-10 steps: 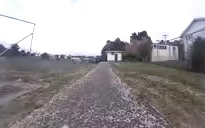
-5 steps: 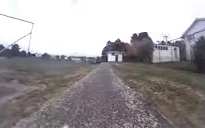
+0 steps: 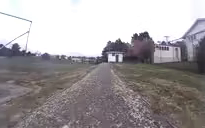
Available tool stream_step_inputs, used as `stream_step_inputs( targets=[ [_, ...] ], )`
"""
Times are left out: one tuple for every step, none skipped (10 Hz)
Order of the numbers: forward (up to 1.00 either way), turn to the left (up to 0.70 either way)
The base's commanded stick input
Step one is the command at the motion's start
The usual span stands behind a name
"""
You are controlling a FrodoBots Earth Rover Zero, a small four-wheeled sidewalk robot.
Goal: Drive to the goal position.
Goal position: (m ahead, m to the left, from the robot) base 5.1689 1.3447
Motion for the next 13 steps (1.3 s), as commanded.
stream_step_inputs(
  targets=[
    [0.6,0.0],
    [0.6,0.0],
    [0.6,0.0],
    [0.6,0.0],
    [0.6,0.0],
    [0.6,0.0],
    [0.6,0.0],
    [0.6,0.0],
    [0.6,0.0],
    [0.6,0.0],
    [0.6,0.0],
    [0.6,0.0],
    [0.6,0.0]
  ],
)
